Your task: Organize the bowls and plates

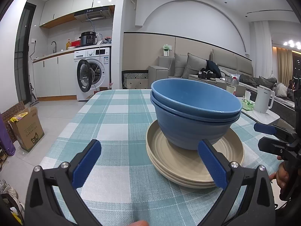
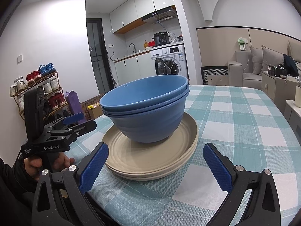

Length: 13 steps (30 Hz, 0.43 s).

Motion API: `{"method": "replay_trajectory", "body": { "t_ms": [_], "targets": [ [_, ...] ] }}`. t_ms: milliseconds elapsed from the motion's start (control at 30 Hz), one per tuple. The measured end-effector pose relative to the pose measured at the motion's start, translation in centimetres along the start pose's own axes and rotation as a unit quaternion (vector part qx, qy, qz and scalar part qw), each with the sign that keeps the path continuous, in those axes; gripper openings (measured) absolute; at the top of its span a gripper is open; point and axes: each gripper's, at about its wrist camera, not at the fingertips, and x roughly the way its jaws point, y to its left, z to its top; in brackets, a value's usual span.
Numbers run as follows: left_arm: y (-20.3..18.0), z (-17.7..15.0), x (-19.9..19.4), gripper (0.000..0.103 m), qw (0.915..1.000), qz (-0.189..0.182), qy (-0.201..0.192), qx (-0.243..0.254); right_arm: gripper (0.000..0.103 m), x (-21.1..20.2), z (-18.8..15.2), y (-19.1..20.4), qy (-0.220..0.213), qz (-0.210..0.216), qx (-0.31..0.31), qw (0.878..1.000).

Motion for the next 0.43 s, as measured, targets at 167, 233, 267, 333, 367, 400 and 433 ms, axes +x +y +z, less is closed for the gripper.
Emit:
{"method": "replay_trajectory", "body": {
  "t_ms": [167, 233, 267, 333, 367, 400, 433],
  "targets": [
    [-0.01, -0.06, 0.04, 0.103, 1.0000, 0.001, 0.001, -0.001, 0.102, -0.01, -0.10, 0.08, 0.001, 0.000, 0.000, 1.000],
    [0.03, -0.10, 0.03, 0.103, 1.0000, 0.000, 0.001, -0.002, 0.102, -0.02, -0.08, 0.04, 0.001, 0.000, 0.000, 1.000],
    [0.04, -0.13, 0.00, 0.103, 1.0000, -0.001, 0.001, -0.003, 0.102, 0.04, -0.13, 0.04, 0.002, 0.000, 0.000, 1.000],
    [0.14, -0.08, -0.12, 0.103, 1.0000, -0.004, -0.002, -0.003, 0.102, 0.12, -0.22, 0.10, 0.002, 0.000, 0.000, 1.000],
    [0.14, -0.06, -0.15, 0.103, 1.0000, -0.005, -0.002, -0.003, 0.102, 0.13, -0.24, 0.11, 0.003, 0.000, 0.000, 1.000],
    [0.14, -0.07, -0.16, 0.103, 1.0000, -0.005, -0.002, -0.002, 0.102, 0.13, -0.25, 0.10, 0.002, 0.000, 0.001, 1.000],
    [0.11, -0.11, -0.14, 0.103, 1.0000, -0.004, -0.001, -0.001, 0.102, 0.14, -0.26, 0.12, 0.002, 0.000, 0.001, 1.000]
  ]
}}
